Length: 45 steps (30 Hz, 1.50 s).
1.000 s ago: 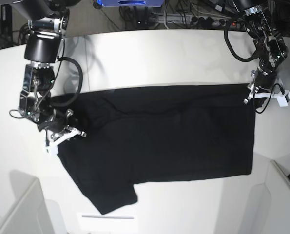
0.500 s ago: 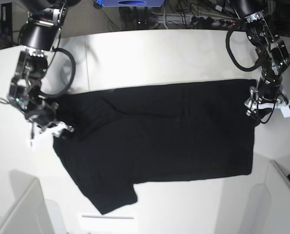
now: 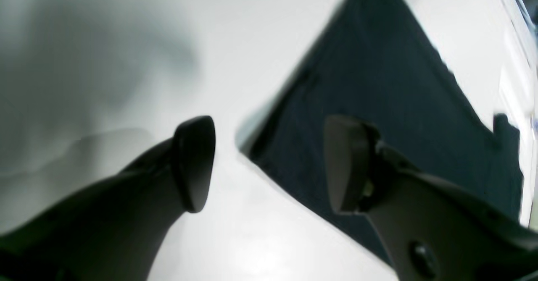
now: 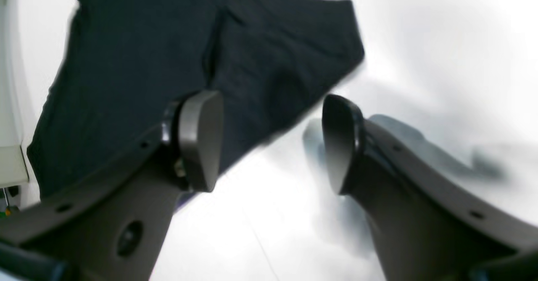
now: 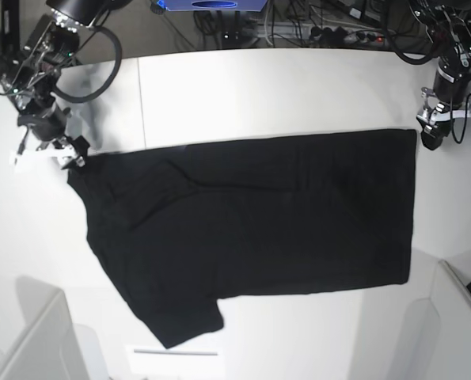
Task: Fold the T-shirt properly
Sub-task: 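Release the shirt and move both grippers back to the collar edge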
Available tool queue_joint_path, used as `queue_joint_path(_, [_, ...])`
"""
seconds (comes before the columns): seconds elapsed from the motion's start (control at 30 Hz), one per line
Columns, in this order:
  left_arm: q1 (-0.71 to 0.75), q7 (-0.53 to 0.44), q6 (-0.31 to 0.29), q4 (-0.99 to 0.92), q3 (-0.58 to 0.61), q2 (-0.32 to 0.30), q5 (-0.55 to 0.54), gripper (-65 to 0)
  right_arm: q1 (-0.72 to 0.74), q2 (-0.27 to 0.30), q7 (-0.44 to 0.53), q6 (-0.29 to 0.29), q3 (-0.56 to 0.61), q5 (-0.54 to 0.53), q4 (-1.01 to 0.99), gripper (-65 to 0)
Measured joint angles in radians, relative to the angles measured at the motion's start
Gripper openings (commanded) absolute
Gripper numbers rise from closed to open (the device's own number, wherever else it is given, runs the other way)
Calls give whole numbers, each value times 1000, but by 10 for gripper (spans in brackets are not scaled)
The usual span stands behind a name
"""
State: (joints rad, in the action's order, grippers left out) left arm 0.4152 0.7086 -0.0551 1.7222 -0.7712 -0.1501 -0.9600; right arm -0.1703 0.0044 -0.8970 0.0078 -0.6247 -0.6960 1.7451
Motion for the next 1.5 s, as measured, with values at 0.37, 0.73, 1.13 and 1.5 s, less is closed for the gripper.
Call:
queue_joint_path(0.37, [-95,-10,-35,-182,21,-4,-6,-258,-19,-39,52,1,-2,-5,-47,-293])
queue_joint_path(0.73, [-180,-31,-50,-288,61,-6,30,-260,65,-15,135,3,-2,-6,-237,-293])
queue_joint_path(1.13, [-207,-37,-50,-298,60,13,100,-429,145,29,167,30,-4,-37,-375,-297])
queue_joint_path(1.5, [-232,-46,-58,-374,60,5,81,-650,143,34,225,32,-4,-38,-432,-650])
